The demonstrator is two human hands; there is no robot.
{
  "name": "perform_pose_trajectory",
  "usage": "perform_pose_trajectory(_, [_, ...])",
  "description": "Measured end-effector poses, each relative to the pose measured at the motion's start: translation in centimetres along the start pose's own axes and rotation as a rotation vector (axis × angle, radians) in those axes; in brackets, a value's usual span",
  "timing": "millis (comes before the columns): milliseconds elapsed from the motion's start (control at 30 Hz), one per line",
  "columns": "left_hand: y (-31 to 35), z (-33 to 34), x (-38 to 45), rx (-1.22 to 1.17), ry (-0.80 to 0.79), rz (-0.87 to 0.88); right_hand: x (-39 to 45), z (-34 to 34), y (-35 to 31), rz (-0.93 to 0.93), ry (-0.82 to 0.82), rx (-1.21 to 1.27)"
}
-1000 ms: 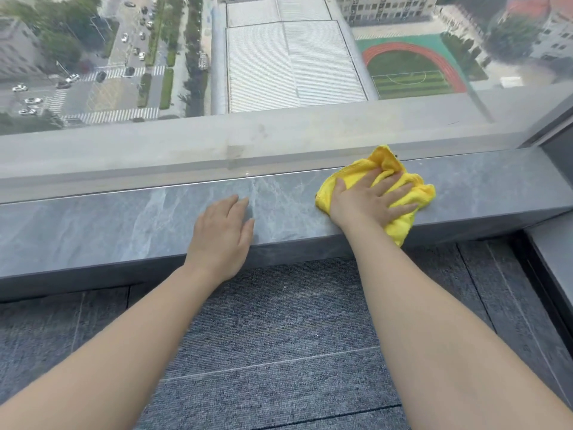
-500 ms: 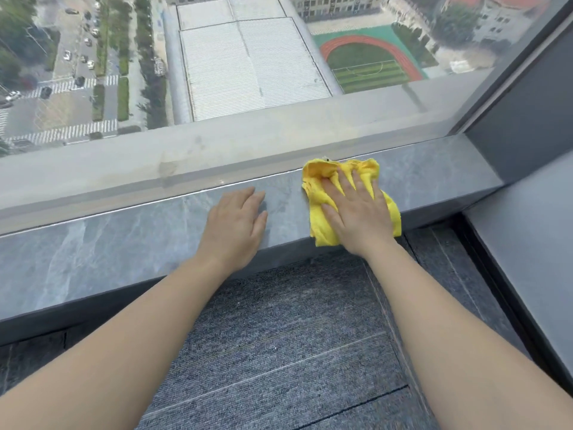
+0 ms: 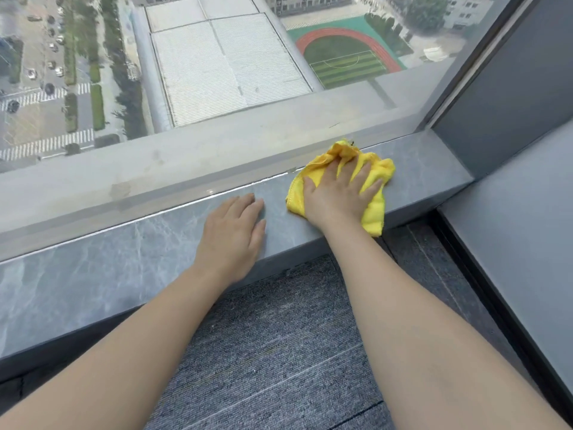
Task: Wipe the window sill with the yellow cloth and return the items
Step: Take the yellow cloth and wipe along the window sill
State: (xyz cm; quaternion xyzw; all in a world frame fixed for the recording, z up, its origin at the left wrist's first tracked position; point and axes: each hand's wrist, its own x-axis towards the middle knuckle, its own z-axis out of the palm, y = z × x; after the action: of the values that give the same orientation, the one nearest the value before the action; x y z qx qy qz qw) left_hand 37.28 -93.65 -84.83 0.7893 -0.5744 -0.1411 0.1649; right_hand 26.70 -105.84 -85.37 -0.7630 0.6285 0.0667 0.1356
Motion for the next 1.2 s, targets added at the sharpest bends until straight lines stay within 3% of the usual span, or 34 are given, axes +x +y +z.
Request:
perform_pose_trajectory(133, [-0.4,-0.3,0.0,-0.008,-0.014,0.024,-1.2,0.0,2.7,-0.421,0.033,-0.09])
perform_pose_trajectory(233, [0.2,-0.3,0.6,-0.003,-0.025,0.03,-1.2,-0.5,5.4,-0.512,-0.01,-0.106])
perform_pose_trajectory(567, [4.1,2.4,3.7,0.061,-0.05,0.161,2.0,-1.7,10.9,-0.03,0.021,-0.014])
perform_pose_trajectory(900, [5.4,3.1,5.1,0.081,-0.044,0.151,5.7,-2.8,8.2,0.252,0.005,0.106])
perform_pose_trajectory(967, [6.0,2.7,5.7,0.056,-0.038,0.142,5.7,-2.5,7.4,0.183,0.023,0.085])
perform_pose_trajectory(1133, [7.9,2.6,7.3,0.021,-0.02,0.182,3.9,-2.0,9.1,-0.245,0.058,-0.017])
perform_pose_trajectory(1200, [8.7,2.9,7.6,0.012,-0.049,0.181,3.2,-2.0,10.7,-0.33,0.04,-0.025])
